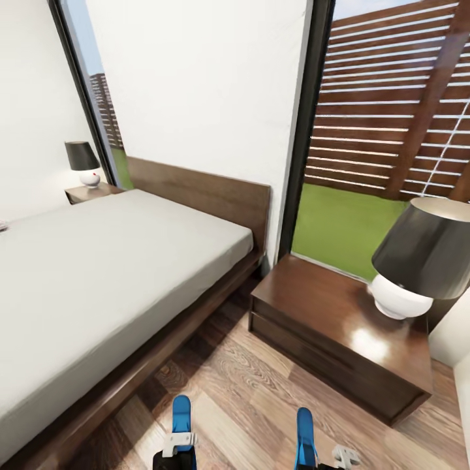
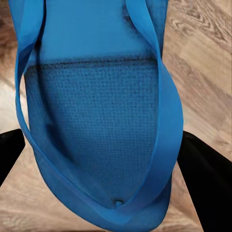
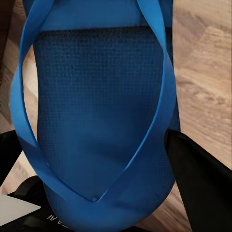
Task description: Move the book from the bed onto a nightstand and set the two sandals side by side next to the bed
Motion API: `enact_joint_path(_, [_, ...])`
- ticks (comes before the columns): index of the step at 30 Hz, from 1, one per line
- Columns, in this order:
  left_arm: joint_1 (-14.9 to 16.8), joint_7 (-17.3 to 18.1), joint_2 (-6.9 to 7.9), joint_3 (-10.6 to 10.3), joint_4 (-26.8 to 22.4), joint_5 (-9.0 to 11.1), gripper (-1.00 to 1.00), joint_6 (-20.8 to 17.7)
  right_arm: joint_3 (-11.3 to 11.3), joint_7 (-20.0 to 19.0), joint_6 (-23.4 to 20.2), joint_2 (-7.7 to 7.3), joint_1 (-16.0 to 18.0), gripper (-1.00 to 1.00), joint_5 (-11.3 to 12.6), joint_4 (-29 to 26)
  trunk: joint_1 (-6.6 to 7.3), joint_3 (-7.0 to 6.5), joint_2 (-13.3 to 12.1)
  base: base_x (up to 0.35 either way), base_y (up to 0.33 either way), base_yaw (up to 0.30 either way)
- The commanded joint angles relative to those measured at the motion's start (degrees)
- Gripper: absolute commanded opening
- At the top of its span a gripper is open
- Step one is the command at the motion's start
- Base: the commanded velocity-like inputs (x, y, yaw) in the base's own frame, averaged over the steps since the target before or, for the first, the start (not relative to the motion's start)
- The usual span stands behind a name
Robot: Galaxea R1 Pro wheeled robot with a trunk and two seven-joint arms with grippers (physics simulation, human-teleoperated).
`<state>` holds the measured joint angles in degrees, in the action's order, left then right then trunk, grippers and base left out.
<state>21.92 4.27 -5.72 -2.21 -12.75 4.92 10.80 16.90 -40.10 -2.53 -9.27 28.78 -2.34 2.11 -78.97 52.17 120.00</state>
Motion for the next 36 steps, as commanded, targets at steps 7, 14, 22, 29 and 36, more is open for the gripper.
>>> enact_joint_path(7, [0.1, 0.4, 0.01, -0.2, 0.1, 0.4, -1.0, 0.2, 0.5, -0.2, -0.3, -0.04, 0.0, -1.0, -0.2, 0.1, 0.01, 0.05, 0.0, 0.0, 0.0, 0.288])
enact_joint_path(14, [0.1, 0.4, 0.01, -0.2, 0.1, 0.4, -1.0, 0.2, 0.5, -0.2, -0.3, -0.04, 0.0, -1.0, -0.2, 0.1, 0.01, 0.05, 0.0, 0.0, 0.0, 0.289])
enact_joint_path(22, [0.1, 0.4, 0.01, -0.2, 0.1, 0.4, -1.0, 0.2, 0.5, -0.2, -0.3, -0.04, 0.0, -1.0, -0.2, 0.1, 0.01, 0.05, 0.0, 0.0, 0.0, 0.289])
enact_joint_path(29, [0.1, 0.4, 0.01, -0.2, 0.1, 0.4, -1.0, 0.2, 0.5, -0.2, -0.3, -0.04, 0.0, -1.0, -0.2, 0.1, 0.01, 0.05, 0.0, 0.0, 0.0, 0.289])
enact_joint_path(36, [0.1, 0.4, 0.01, -0.2, 0.1, 0.4, -1.0, 0.2, 0.5, -0.2, -0.3, -0.04, 0.0, -1.0, -0.2, 0.1, 0.01, 0.05, 0.0, 0.0, 0.0, 0.288])
